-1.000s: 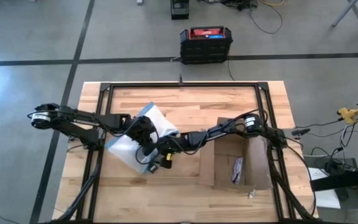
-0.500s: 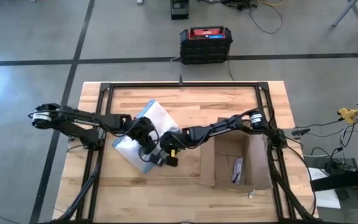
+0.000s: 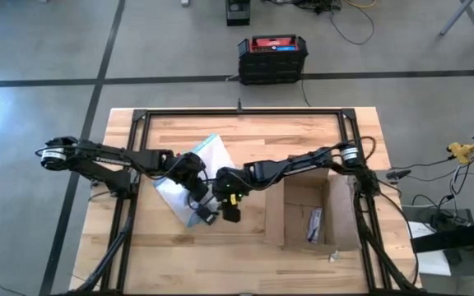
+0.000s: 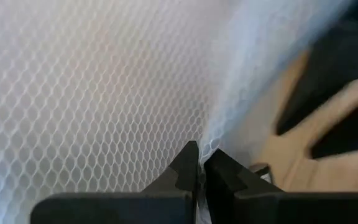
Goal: Pack items into zip bag
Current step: Put the black transparent zip bag into the blue transparent zip bag, then put the blue wrapped candy into the blue transparent zip bag
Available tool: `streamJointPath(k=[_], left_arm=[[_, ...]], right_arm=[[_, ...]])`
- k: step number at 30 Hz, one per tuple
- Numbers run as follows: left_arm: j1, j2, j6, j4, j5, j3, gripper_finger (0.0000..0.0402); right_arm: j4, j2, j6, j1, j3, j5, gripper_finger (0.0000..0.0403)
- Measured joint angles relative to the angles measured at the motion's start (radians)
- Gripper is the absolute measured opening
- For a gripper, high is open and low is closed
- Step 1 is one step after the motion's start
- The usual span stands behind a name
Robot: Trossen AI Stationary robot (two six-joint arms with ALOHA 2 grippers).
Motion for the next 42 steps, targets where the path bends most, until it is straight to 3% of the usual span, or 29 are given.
streamJointPath(k=[6,13,16,22,25,28,32,38,42], left_arm=[[0.015,-0.001,0.016,0.081,-0.016,0.000,0.0000],[0.016,0.003,0.065,0.185,-0.056,-0.008,0.0000],[0.021,0.000,0.086,0.263,-0.067,-0.009,0.0000],[0.041,-0.007,0.105,0.387,-0.114,0.024,0.0000],[0.061,-0.008,0.138,0.382,-0.156,0.047,0.0000],[0.096,-0.009,0.136,0.378,-0.177,0.053,0.0000],[0.157,-0.011,0.133,0.295,-0.189,0.040,0.0000],[0.178,-0.009,0.147,0.147,-0.190,-0.009,0.0000],[0.161,-0.022,0.101,0.149,-0.171,-0.049,0.0000]], right_arm=[[-0.166,-0.099,0.008,0.018,0.019,0.016,0.0215],[-0.250,-0.132,0.029,0.032,0.013,0.064,0.0235],[-0.247,-0.165,0.067,0.004,0.015,-0.050,0.0232],[-0.160,-0.016,0.122,0.027,0.009,-0.333,0.0220],[-0.069,-0.003,0.165,0.014,0.017,-0.448,0.0215],[-0.047,-0.001,0.191,0.003,0.017,-0.475,0.0213],[-0.156,-0.039,0.158,0.011,0.046,-0.382,0.0215],[-0.471,-0.170,0.024,0.030,0.131,-0.031,0.0220],[-0.643,-0.293,0.026,0.049,0.135,0.124,0.0216]])
